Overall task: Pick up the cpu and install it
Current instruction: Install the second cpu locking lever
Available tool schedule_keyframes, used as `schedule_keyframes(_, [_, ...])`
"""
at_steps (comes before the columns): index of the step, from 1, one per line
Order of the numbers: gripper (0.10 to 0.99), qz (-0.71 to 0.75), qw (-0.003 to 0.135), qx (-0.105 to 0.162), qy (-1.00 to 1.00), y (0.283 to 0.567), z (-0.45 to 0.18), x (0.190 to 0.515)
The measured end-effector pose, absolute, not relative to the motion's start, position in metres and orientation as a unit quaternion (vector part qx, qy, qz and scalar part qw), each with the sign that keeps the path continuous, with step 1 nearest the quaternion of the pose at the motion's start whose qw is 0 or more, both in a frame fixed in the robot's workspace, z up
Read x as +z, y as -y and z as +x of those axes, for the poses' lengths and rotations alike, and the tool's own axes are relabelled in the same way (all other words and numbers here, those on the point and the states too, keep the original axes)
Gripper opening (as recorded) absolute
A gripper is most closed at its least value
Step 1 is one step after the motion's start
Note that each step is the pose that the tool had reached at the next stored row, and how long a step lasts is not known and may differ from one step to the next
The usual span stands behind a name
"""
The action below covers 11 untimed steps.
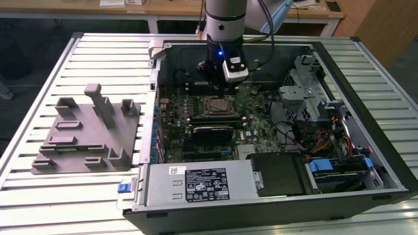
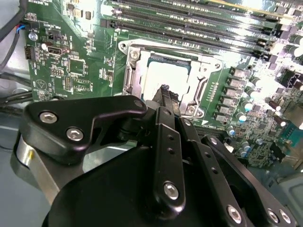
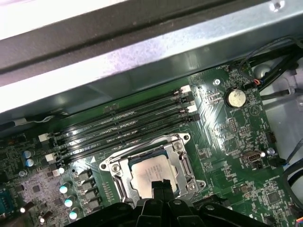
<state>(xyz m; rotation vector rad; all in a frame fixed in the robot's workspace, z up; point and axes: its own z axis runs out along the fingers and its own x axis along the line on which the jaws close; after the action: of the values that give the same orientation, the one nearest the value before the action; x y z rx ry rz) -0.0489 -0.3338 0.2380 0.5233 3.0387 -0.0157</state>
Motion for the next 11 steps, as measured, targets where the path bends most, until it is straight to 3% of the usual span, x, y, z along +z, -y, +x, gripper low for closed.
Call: schedule_keyframes(11, [0.106,0.170,0.029,-0.005,-0.985,0.3338,-0.0489,0.2481])
